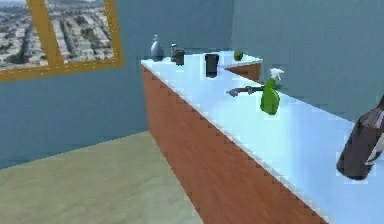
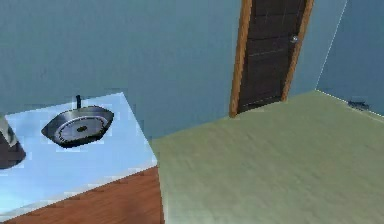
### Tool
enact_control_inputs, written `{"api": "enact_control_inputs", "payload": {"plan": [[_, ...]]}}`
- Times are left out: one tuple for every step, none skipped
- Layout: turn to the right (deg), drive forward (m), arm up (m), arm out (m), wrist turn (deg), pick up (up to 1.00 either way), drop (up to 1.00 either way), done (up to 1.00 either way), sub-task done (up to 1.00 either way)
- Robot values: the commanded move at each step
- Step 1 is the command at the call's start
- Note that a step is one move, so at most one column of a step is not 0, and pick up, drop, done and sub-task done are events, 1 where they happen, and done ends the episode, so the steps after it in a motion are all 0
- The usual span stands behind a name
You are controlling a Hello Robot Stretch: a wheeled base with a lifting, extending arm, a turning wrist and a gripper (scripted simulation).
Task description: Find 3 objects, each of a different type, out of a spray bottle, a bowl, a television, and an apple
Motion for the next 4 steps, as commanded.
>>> {"api": "enact_control_inputs", "payload": {"plan": [[21.0, 0.0, 0.0, 0.0, 0.0, 0.0, 0.0, 0.0, 0.0], [0.0, 0.0, 0.0, 0.0, 0.0, 0.0, 0.0, 0.0, 1.0], [45.0, 0.0, 0.0, 0.0, 0.0, 0.0, 0.0, 0.0, 0.0], [45.0, 0.0, 0.0, 0.0, 0.0, 0.0, 0.0, 0.0, 0.0]]}}
